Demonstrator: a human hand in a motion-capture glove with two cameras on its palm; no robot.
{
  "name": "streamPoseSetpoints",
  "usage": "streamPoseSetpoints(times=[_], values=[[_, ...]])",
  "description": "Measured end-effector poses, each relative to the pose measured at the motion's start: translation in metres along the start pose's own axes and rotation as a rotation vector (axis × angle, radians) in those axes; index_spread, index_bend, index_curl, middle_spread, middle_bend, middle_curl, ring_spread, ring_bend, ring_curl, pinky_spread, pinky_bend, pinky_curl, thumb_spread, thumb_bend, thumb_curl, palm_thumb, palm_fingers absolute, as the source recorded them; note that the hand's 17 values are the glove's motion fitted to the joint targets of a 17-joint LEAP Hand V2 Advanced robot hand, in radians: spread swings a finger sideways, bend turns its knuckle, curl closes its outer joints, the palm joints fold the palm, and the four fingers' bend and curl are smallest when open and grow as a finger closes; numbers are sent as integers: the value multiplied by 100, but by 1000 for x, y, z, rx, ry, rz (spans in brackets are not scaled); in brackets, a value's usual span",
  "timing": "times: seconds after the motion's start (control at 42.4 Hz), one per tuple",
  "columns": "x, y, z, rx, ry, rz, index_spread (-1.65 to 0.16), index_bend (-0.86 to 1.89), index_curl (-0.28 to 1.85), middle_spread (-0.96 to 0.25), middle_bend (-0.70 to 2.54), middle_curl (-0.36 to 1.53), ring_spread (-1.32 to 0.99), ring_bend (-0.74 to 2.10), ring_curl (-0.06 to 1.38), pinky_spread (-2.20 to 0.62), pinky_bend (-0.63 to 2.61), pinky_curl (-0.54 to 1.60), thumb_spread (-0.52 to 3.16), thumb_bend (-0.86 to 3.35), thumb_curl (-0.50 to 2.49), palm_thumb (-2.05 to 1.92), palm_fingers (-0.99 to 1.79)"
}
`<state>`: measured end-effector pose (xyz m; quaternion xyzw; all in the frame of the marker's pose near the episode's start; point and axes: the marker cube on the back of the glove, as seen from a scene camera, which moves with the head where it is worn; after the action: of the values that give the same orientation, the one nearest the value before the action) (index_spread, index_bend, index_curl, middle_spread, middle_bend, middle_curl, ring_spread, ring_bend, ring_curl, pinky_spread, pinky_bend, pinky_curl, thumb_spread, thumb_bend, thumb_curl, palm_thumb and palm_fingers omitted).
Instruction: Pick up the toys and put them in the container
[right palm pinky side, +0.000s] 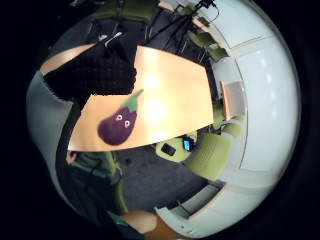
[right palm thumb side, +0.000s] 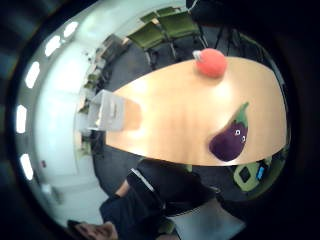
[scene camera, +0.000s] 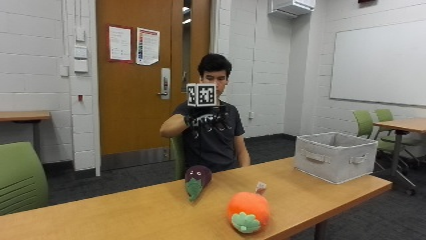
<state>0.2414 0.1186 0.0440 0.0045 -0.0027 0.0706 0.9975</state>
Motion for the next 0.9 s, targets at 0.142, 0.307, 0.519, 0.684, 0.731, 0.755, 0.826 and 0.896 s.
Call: streamPoseSetpoints(times=[0.142, 0.307, 0.519, 0.684, 0.731, 0.755, 0.826, 0.896], values=[[22, 13, 52, -79, 3, 23, -38, 25, 38, -13, 29, 43, -10, 51, 20, 0, 122, 35, 88, -9, 23, -11, -6], [34, 20, 102, -156, 56, 43, -40, 26, 39, -13, 13, 38, -6, 45, 18, -1, 127, 36, 86, -10, 22, -12, -6], [47, 33, 156, -217, 76, 69, -41, 20, 40, -11, 6, 30, -3, 46, 19, -3, 135, 38, 83, -11, 21, -13, -11], [54, 36, 190, -294, -6, 84, -41, 22, 41, -9, 5, 24, -1, 42, 19, -3, 139, 38, 81, -10, 21, -13, -14], [55, 37, 195, -294, -33, 85, -41, 25, 42, -8, 5, 22, 0, 39, 19, -4, 139, 38, 81, -10, 21, -12, -15], [55, 39, 197, -297, -36, 84, -42, 27, 43, -8, 5, 21, 0, 36, 18, -4, 138, 38, 81, -9, 21, -11, -15], [56, 44, 200, -314, -24, 75, -43, 44, 48, -6, 4, 19, 1, 31, 17, -5, 130, 36, 83, -6, 22, -6, -11], [56, 46, 199, -319, -12, 66, -43, 60, 52, -5, 4, 17, 1, 25, 17, -7, 123, 34, 85, -4, 23, -2, -10]])
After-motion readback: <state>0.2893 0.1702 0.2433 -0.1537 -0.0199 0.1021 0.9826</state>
